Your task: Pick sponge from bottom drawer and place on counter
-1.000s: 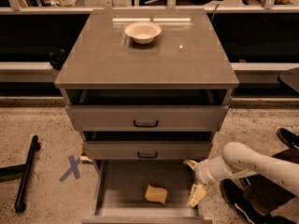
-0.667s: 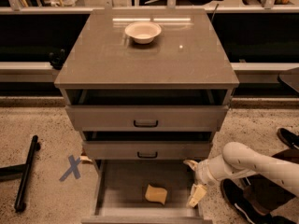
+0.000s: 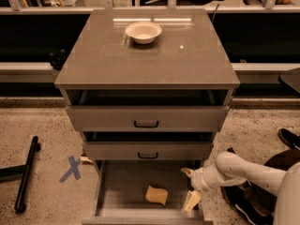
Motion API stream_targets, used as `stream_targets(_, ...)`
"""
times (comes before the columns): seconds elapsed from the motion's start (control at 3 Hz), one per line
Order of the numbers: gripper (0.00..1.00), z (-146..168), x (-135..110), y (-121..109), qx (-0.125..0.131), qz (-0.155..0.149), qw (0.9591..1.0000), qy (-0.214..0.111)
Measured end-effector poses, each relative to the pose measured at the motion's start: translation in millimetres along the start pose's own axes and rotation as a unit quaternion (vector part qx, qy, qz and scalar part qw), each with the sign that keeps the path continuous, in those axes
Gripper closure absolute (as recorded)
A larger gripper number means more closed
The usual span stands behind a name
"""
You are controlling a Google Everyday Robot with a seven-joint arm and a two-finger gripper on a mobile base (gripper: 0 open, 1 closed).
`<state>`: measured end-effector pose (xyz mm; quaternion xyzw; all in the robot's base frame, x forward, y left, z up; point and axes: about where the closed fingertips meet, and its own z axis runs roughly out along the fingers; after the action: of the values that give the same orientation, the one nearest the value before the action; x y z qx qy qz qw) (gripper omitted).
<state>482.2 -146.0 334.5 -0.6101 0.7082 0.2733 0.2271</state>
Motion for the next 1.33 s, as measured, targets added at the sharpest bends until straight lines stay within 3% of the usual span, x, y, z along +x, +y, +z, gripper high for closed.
stream_targets(0.67,0.0,62.4,30.4,-21.0,0.013,-0.01,0.9998,-0.012)
stream_targets(1.33,0.0,101.8,36.8,-49.8,0.047,-0.028,0.9979,-0.035)
